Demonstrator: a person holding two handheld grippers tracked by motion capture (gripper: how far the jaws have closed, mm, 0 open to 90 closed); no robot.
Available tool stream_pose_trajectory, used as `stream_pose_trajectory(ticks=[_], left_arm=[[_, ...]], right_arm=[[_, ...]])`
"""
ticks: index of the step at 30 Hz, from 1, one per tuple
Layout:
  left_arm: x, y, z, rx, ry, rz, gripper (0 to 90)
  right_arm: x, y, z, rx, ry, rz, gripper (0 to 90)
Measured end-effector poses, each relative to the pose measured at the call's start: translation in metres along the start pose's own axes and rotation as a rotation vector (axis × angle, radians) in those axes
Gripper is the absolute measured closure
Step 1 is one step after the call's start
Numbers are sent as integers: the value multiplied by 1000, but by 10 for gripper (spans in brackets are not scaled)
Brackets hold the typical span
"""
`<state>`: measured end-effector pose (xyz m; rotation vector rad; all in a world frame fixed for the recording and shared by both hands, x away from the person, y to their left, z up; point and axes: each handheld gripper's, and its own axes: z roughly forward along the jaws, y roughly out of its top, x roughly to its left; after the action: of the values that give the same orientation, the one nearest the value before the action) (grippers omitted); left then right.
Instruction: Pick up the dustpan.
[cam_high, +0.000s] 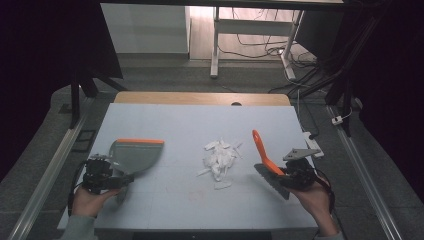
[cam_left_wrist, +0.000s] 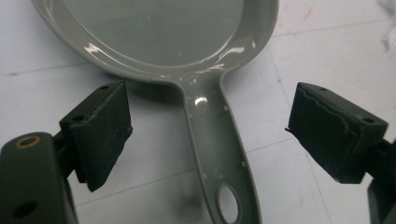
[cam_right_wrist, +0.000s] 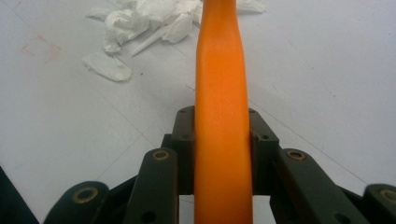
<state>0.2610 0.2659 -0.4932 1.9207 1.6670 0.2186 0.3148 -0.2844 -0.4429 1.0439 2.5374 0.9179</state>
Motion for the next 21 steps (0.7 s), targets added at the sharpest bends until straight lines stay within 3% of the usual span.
stream_pose_trajectory(ticks=[6,15,21], left_arm=[[1,-1,14,39,6,-10,139],[6,-2,25,51,19,-41,153],[6,-2,30,60,25,-40,174]], right_arm=[[0,0,1,4,-4,-1,702],[1,0,2,9,-4,-9,702],[1,0,2,9,-6,-9,702]])
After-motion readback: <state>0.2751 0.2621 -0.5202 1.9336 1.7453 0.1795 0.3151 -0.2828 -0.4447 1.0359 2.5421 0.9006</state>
